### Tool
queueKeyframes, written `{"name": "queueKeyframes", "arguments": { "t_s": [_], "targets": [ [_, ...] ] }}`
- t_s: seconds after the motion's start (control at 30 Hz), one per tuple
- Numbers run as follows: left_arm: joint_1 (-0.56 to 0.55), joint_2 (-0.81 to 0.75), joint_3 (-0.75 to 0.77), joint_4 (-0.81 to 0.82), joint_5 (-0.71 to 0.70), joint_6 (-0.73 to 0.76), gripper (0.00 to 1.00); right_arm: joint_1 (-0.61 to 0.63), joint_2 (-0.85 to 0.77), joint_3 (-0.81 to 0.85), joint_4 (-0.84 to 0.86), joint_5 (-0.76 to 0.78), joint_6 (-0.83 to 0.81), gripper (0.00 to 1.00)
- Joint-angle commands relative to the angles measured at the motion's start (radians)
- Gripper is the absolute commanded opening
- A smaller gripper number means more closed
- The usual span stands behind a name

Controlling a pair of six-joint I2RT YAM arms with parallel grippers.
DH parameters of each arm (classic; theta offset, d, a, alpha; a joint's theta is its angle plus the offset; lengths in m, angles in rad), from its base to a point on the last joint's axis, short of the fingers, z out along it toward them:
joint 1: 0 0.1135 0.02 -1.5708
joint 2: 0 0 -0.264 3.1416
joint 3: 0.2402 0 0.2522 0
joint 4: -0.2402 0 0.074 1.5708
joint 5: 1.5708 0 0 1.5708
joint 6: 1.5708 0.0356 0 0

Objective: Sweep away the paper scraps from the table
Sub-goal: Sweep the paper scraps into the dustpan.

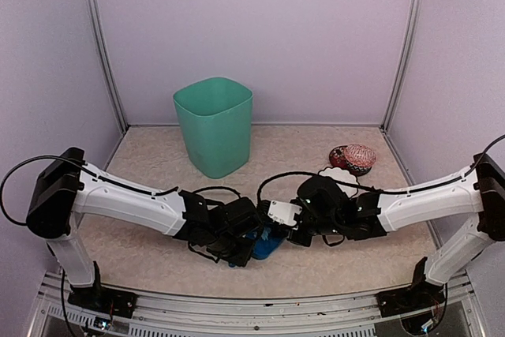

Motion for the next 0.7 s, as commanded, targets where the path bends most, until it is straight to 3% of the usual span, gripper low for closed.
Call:
{"name": "queueKeyframes", "arguments": {
  "t_s": [0.0, 0.13, 0.37, 0.67],
  "targets": [
    [0.007, 0.004, -0.059, 0.068, 0.011, 0.009, 0.00, 0.020, -0.088, -0.047, -0.019, -0.099, 0.168, 0.00],
    [0.005, -0.005, -0.112, 0.139, 0.006, 0.019, 0.00, 0.022, -0.164, -0.079, 0.013, -0.079, 0.228, 0.00],
    [-0.019, -0.019, -0.205, 0.275, -0.025, 0.039, 0.00, 0.022, -0.263, -0.091, 0.010, 0.180, 0.314, 0.00],
    [-0.034, 0.007, -0.205, 0.291, -0.033, 0.049, 0.00, 0.022, -0.328, -0.159, -0.017, 0.332, 0.453, 0.00]
  ]
}}
